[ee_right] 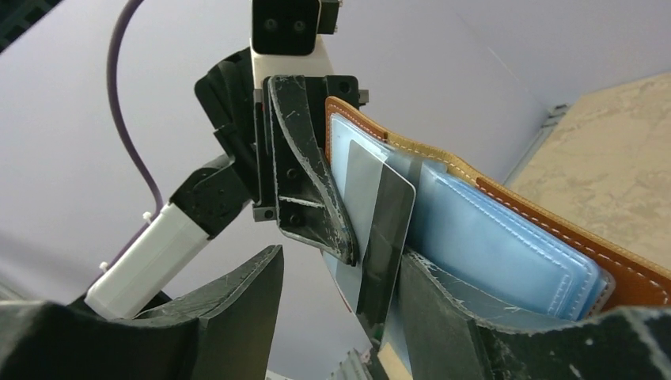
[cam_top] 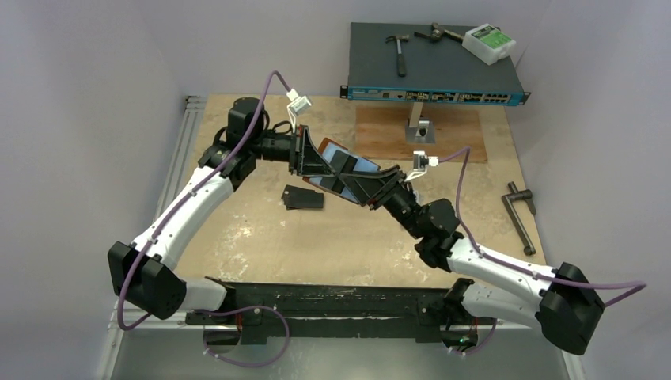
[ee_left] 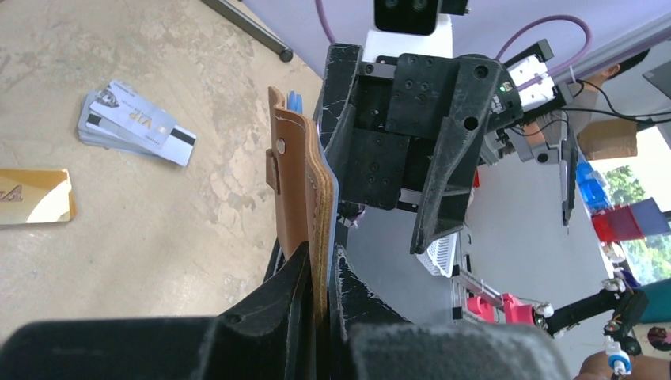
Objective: Put the credit cards into the card holder
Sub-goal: Insert the credit card into the card holder.
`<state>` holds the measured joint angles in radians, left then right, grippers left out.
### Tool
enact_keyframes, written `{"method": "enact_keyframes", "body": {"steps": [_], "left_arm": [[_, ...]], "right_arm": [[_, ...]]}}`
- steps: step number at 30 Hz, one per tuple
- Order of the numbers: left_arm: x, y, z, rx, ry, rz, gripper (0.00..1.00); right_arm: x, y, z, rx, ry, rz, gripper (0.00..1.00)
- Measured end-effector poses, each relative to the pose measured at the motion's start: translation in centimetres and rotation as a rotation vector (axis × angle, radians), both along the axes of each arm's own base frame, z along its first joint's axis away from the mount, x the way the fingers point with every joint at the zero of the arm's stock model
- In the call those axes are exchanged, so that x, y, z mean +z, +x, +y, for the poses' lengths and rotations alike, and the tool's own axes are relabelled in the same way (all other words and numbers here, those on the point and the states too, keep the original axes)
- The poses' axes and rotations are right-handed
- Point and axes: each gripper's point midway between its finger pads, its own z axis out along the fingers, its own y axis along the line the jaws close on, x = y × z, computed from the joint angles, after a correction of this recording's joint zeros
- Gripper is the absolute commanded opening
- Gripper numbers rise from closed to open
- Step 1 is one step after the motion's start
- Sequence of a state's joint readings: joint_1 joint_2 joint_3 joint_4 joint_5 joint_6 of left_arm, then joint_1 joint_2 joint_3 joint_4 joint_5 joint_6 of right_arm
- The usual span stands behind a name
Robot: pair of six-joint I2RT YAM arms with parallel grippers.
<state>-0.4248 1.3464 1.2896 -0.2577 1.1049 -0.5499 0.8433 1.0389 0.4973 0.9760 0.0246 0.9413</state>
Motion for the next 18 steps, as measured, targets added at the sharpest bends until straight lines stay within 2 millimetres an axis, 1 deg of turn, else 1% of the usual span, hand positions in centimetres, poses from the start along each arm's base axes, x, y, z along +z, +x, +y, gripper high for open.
{"method": "enact_keyframes", "body": {"steps": [5,6,8,11,13,15,18], "left_arm": [[-1.3,1.0,0.6,0.061,0.029,0.044,0.00],[-1.8,1.2,0.7,0.071,0.036,0.060,0.00],[-3.1,1.2,0.8,0.083,0.051,0.099,0.00],[-6.3,0.7,0.9,0.084,0.089,0.195,0.00],[-8.4,0.7,0.6,0.078,0.119,0.250,0.00],[-10.8,0.5,0.0,0.067,0.156,0.306,0.00],[-14.2,-0.2,-1.3,0.039,0.211,0.367,0.00]], "right_arm": [[-1.1,0.8,0.1,-0.032,-0.095,0.061,0.62],[-1.5,1.0,-0.1,-0.049,-0.124,0.078,0.66],[-2.6,1.4,-0.7,-0.085,-0.182,0.108,0.68],[-4.4,1.8,-2.1,-0.139,-0.256,0.149,0.70],[-5.5,1.9,-3.2,-0.174,-0.292,0.172,0.70],[-6.7,1.9,-4.1,-0.200,-0.325,0.194,0.69],[-8.6,1.9,-4.8,-0.218,-0.371,0.233,0.67]]}}
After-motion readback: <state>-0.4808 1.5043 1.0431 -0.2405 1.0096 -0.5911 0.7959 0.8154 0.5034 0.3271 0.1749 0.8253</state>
